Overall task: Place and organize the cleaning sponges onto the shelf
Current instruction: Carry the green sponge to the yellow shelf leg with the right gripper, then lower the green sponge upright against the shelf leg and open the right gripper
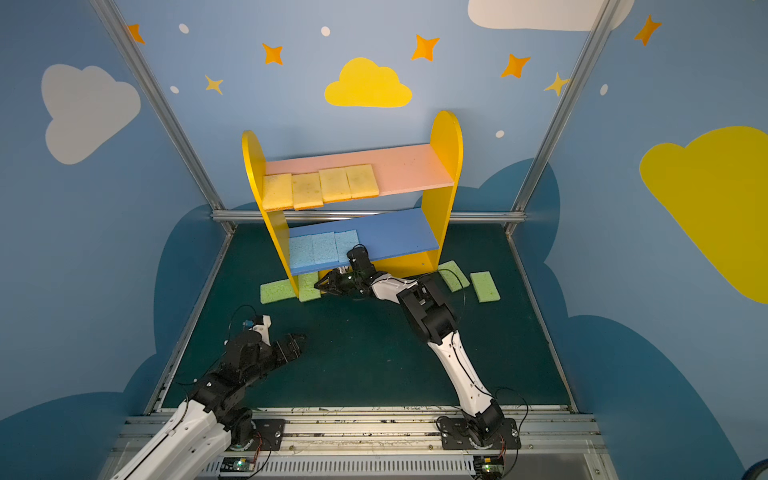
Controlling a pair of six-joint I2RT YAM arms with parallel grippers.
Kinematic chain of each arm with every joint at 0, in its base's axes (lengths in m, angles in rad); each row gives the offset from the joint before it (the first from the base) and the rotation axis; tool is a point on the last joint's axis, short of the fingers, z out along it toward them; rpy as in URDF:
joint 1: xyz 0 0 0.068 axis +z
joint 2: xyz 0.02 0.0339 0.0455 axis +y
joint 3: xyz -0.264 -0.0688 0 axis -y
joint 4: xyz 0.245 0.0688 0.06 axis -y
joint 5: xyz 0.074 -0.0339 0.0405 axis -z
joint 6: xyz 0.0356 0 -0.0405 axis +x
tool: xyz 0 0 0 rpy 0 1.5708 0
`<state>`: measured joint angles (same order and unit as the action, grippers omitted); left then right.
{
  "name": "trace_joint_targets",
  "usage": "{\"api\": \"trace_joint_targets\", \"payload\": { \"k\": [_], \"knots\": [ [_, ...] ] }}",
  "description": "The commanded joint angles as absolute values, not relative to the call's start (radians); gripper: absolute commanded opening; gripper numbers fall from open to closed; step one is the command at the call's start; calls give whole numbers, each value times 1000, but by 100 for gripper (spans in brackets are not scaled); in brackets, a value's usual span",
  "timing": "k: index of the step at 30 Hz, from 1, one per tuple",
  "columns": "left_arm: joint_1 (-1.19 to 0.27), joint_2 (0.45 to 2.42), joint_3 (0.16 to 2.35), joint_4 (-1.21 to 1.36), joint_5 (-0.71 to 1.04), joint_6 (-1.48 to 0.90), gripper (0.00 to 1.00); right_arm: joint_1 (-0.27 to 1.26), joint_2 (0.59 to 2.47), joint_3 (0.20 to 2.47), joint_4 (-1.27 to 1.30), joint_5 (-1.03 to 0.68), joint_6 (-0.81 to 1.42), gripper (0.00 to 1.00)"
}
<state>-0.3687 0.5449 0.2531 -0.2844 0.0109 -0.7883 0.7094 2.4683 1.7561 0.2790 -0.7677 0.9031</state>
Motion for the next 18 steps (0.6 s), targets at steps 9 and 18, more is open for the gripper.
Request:
{"api": "trace_joint_targets", "payload": {
  "k": [9,18],
  "knots": [
    [-361,616,301,-288,11,-768,93,671,2407,1608,345,-772,890,46],
    [-355,799,273,-56,9,-802,17,646,2308,1406,457,-776,915,19]
  ]
}}
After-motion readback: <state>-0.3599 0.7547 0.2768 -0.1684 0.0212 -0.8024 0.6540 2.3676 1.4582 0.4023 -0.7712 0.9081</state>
